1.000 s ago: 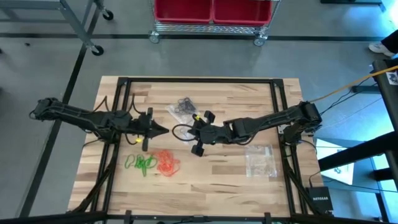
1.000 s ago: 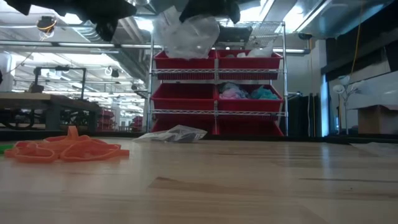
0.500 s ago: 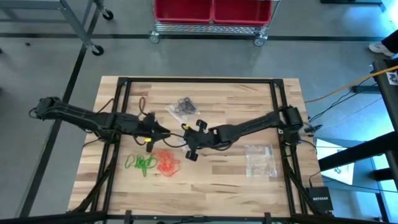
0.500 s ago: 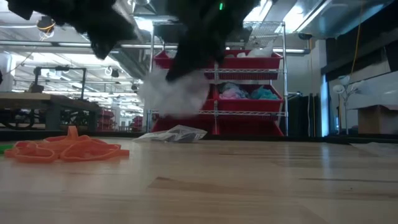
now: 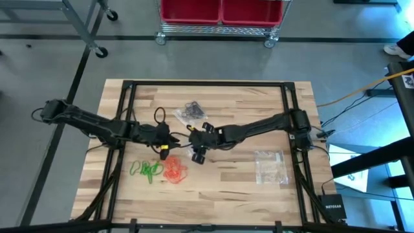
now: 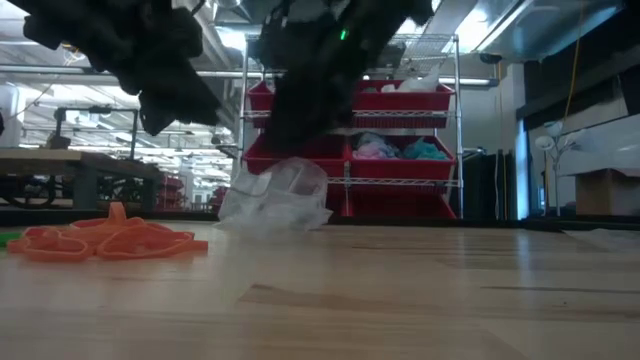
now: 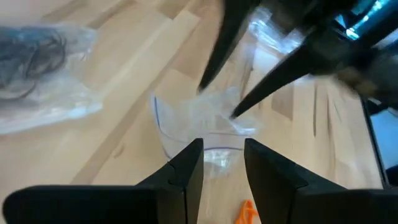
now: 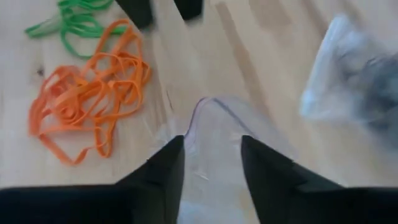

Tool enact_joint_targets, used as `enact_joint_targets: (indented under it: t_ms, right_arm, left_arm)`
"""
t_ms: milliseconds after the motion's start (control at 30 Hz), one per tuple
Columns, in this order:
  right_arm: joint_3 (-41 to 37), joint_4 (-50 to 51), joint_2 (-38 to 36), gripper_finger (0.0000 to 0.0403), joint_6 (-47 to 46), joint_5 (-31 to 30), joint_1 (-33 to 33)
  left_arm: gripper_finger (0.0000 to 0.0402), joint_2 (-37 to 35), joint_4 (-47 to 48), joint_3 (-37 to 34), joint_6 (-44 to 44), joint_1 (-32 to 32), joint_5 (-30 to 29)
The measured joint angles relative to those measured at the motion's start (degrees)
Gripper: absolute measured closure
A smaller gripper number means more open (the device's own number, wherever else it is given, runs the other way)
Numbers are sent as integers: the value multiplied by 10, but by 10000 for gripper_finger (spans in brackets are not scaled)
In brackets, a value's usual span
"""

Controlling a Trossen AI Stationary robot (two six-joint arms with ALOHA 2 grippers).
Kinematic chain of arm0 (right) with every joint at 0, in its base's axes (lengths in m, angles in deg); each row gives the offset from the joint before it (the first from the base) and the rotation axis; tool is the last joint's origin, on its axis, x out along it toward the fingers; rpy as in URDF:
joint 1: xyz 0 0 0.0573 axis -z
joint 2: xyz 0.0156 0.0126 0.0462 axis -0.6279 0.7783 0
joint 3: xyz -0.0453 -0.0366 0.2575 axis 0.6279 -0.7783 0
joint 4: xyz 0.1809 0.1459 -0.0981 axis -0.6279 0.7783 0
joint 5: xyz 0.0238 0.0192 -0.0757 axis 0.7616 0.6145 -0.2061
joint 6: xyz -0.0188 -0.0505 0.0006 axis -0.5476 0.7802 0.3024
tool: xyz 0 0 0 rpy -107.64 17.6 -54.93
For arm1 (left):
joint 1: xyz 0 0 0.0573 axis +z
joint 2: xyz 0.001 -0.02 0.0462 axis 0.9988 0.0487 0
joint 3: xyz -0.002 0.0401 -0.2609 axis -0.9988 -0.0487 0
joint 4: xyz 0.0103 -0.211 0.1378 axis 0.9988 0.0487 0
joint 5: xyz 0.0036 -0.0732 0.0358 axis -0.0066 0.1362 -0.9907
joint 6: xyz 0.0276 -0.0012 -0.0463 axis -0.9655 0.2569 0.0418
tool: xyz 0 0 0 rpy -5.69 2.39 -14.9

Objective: Sort rubber bands
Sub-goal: Open the transparent zip bag

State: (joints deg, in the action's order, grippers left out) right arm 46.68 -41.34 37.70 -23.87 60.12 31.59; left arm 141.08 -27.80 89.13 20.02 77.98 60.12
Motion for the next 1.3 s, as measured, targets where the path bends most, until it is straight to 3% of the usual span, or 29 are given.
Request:
enact_joint_targets:
  t_ms: [200,400,800,967,1167,1300]
  right_arm:
    - [8,54,-49,220,135,-8,-1]
    - [-33,-23,-42,221,221,10,37]
    - [-103,-125,0,221,213,24,63]
    - [-103,-102,5,221,162,38,63]
    - [-102,-144,13,221,75,135,55]
    - [-102,-138,22,221,12,125,41]
  left_arm:
    - [292,9,-1,0,40,28,-2]
    - [292,26,-5,0,25,64,-9]
    - [292,111,-22,-8,18,83,-9]
    - [292,138,-36,-8,28,83,-9]
    - [293,153,-51,-8,28,83,-9]
    - [293,154,-48,-8,24,80,-7]
